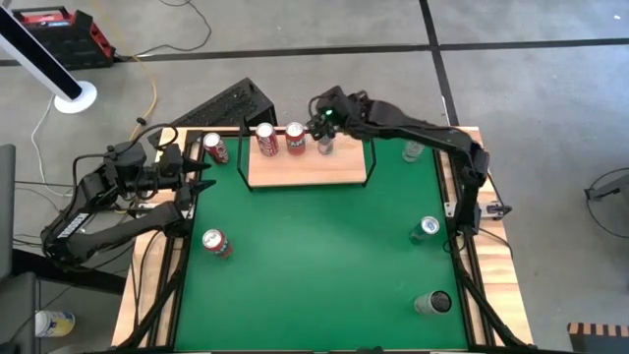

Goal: Place canned beverage on shelf
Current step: Put the top white-yellow soda can on the shelf

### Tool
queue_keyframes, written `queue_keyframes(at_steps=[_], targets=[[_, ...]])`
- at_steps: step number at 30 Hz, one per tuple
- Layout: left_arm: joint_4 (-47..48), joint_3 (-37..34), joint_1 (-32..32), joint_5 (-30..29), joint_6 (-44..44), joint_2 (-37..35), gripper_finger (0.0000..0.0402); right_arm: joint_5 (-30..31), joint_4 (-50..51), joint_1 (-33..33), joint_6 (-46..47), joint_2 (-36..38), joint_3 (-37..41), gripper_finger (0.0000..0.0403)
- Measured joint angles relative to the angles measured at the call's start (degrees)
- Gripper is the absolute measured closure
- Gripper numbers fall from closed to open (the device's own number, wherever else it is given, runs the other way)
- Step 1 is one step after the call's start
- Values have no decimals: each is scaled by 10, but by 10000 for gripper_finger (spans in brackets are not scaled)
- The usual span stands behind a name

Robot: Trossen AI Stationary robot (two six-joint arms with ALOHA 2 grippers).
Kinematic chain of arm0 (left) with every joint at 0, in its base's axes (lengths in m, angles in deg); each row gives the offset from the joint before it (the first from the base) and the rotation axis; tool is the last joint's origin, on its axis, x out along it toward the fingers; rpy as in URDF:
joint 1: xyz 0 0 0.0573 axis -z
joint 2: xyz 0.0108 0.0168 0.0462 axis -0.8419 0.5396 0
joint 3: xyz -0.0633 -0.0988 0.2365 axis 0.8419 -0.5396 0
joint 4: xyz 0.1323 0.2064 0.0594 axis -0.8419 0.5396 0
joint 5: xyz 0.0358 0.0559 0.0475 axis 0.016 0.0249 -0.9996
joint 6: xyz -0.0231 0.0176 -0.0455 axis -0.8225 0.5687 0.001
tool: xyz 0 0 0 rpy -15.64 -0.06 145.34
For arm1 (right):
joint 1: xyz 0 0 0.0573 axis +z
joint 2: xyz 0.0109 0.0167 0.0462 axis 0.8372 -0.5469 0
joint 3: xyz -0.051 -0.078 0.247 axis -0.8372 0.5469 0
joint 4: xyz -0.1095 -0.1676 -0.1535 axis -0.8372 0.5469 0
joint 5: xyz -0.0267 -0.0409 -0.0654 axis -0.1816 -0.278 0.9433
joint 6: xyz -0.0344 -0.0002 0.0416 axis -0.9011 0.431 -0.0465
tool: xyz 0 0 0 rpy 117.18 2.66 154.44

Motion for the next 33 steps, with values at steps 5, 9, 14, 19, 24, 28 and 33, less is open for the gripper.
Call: queue_keyframes(at_steps=[5, 9, 14, 19, 24, 28, 33], targets=[[-2, 0, 0, -27, 2, 0, 149, 28, 105, -18, -5, 54, -6, 39], [-3, 0, 0, -45, -1, 3, 149, 31, 213, -50, 21, 108, 12, 40], [-6, 0, 0, -49, -1, 13, 149, 14, 275, -108, 69, 184, 102, 40], [-21, 0, 0, -66, -8, 33, 149, -41, 194, -175, 99, 277, 259, 40], [-44, 0, 0, -66, -8, 56, 149, -75, 93, -221, 138, 341, 392, 40], [-44, 0, 0, -54, -10, 69, 149, -74, 65, -232, 162, 357, 449, 40], [-41, 0, 0, -41, -11, 78, 149, -71, 46, -241, 185, 359, 484, 40]])
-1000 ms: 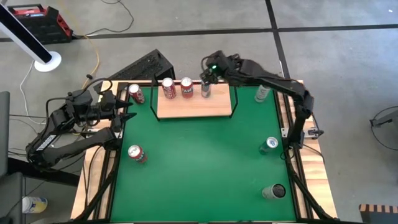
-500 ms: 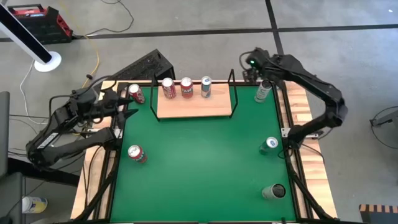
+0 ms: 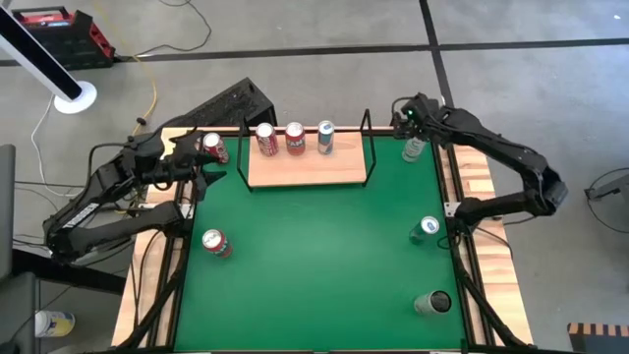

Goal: Place canned beverage on shelf
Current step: Put the top white-yellow soda can on the shelf

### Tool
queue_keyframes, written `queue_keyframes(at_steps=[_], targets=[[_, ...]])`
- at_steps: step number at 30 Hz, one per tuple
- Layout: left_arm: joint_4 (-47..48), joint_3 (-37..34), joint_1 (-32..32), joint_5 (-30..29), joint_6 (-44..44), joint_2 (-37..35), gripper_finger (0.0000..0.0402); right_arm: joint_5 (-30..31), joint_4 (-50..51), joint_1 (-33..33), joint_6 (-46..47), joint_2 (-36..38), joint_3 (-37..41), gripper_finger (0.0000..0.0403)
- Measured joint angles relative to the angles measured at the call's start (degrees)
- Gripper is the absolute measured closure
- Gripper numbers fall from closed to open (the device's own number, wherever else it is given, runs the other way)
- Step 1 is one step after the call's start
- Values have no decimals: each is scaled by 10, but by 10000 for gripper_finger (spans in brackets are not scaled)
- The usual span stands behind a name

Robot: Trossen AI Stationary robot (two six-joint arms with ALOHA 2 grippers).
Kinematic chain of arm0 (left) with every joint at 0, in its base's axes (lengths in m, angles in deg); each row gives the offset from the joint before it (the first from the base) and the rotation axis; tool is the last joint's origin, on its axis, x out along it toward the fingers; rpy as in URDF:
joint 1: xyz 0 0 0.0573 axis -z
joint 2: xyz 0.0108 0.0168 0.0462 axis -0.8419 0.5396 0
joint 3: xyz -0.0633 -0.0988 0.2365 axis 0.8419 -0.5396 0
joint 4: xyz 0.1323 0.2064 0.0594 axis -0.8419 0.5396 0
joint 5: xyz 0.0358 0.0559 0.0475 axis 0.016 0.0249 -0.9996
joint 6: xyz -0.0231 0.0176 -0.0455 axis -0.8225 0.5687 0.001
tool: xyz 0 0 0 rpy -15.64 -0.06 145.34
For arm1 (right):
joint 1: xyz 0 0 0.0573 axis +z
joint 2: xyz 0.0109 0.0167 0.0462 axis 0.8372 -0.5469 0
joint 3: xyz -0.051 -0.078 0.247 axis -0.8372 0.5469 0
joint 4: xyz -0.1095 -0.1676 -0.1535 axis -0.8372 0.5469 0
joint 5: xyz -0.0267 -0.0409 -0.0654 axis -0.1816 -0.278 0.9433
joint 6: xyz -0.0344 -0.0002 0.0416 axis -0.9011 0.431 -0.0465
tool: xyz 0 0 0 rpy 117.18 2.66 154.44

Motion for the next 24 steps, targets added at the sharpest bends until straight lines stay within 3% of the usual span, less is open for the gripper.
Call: queue_keyframes(at_steps=[6, 24], targets=[[0, 0, 0, 1, 1, 0, 148, 18, -20, -8, 16, -9, 23, 40], [1, 0, 0, 1, 11, 0, 148, -3, -71, -29, 32, -8, 85, 40]])
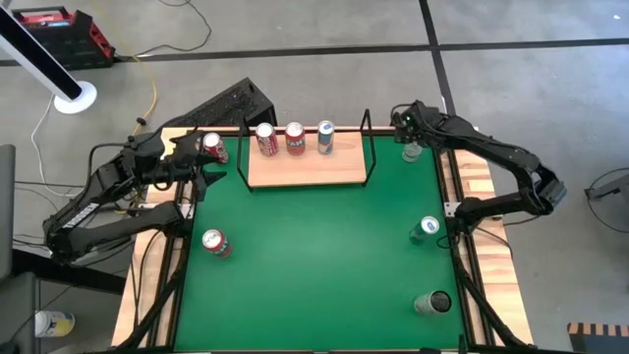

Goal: Place canned beverage on shelf
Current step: Put the top white-yellow soda can on the shelf

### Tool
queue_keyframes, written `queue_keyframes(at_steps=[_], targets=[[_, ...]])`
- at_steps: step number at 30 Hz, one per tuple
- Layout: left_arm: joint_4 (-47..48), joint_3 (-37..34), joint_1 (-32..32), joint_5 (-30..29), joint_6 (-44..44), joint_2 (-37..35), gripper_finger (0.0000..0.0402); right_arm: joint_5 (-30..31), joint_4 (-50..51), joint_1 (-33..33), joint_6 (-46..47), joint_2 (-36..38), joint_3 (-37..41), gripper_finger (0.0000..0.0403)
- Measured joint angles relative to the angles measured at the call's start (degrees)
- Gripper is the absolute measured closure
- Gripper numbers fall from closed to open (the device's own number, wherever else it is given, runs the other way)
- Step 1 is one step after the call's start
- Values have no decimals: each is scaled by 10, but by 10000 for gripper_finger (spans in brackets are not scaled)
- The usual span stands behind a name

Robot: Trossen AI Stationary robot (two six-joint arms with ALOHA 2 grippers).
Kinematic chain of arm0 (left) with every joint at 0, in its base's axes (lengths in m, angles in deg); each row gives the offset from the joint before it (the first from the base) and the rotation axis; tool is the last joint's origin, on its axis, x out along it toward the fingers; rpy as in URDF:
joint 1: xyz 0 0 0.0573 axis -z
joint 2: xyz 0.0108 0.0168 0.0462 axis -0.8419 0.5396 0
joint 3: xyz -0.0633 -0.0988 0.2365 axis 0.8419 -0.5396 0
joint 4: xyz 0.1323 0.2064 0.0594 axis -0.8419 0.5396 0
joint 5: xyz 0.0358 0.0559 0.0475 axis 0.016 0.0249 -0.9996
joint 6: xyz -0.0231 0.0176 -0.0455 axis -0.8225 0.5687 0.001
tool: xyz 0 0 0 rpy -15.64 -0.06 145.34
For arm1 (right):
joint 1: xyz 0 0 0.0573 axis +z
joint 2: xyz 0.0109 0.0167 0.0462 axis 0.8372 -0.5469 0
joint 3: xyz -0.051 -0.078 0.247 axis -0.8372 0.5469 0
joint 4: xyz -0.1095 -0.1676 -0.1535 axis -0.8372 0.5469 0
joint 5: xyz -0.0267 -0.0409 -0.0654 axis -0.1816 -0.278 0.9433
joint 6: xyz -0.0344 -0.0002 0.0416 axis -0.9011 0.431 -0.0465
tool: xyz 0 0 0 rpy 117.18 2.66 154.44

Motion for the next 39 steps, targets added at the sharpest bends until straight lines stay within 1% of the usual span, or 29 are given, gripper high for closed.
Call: queue_keyframes(at_steps=[7, 15, 18, 26, 29, 34, 39], targets=[[0, 0, 0, 0, 0, 0, 148, 0, 1, 0, -1, 0, 0, 47], [0, 0, 0, 0, 0, 0, 148, 0, 4, 0, -4, 0, 0, 107], [0, 0, 0, 3, 0, 0, 148, 0, 5, 0, -4, 0, 0, 122], [14, 0, 0, 4, -1, 0, 148, 0, 7, 8, -6, 3, 0, 128], [14, 0, 0, 4, -1, 0, 148, -9, 13, 15, -6, 13, -4, 129], [14, 0, 0, 4, 4, 0, 148, -8, 17, 34, -11, 36, -38, 129], [14, 0, 0, 4, 18, 0, 148, 3, 16, 64, -53, 54, -90, 129]])
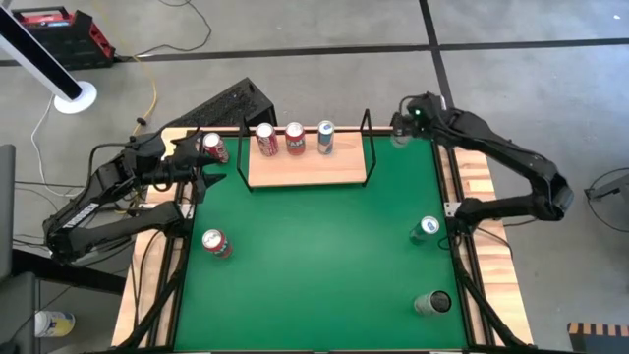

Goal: Place canned beverage on shelf
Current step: Put the top white-yellow soda can on the shelf

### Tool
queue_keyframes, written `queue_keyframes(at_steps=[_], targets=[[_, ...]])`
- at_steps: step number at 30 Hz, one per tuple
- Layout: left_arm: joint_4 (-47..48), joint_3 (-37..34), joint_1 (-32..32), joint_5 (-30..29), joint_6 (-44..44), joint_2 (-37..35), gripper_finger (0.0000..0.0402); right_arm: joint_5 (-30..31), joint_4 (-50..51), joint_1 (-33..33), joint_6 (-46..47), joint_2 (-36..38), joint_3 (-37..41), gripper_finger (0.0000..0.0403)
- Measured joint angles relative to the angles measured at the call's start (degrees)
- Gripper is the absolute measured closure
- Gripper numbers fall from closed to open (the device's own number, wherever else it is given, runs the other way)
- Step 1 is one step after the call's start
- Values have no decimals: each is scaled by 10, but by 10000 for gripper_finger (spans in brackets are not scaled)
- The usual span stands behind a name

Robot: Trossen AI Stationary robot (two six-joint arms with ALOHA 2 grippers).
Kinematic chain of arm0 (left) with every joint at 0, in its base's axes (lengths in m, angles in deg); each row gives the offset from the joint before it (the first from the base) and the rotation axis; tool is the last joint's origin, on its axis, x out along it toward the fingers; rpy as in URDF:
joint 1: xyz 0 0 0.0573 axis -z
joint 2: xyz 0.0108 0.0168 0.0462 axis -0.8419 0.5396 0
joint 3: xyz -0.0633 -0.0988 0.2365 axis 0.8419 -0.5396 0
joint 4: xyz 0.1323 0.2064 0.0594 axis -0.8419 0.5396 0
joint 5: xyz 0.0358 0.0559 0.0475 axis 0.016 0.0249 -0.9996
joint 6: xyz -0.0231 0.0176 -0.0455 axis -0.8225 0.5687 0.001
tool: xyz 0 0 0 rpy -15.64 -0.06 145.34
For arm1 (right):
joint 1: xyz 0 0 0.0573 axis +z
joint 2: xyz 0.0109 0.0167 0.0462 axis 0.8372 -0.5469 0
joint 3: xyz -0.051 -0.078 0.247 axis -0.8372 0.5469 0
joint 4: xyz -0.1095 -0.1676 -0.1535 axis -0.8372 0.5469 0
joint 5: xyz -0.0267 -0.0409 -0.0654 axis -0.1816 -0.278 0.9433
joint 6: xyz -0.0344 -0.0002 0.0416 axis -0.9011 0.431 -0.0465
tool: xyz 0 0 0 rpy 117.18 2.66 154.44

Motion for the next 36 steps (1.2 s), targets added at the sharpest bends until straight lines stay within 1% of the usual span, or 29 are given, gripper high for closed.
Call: queue_keyframes(at_steps=[2, 5, 7, 9, 12, 16, 19, 25, 29, 32, 36], targets=[[0, 0, 0, 0, 4, 0, 148, 13, -8, 18, -24, 4, -24, 129], [0, 0, 0, 0, 10, 0, 148, 55, -22, 50, -55, 3, -64, 129], [0, 0, 0, 1, 10, 0, 148, 89, -43, 70, -84, 2, -91, 129], [0, 0, 0, 5, 10, 0, 148, 103, -80, 85, -117, 3, -112, 129], [0, 0, 0, 17, 10, 0, 148, 100, -149, 107, -151, 3, -125, 129], [0, 0, 0, 26, 11, 0, 148, 72, -199, 130, -165, -8, -126, 129], [0, 0, 0, 27, 20, 0, 148, 46, -198, 140, -165, -34, -126, 129], [0, 0, 0, 29, 31, 0, 148, 44, -192, 166, -155, -89, -126, 129], [1, 0, 0, 29, 37, 0, 148, 25, -189, 166, -145, -113, -126, 129], [0, 0, 0, 29, 38, 0, 148, 22, -186, 164, -145, -130, -126, 129], [0, 0, 0, 29, 38, 0, 148, 8, -166, 155, -145, -148, -126, 129]])
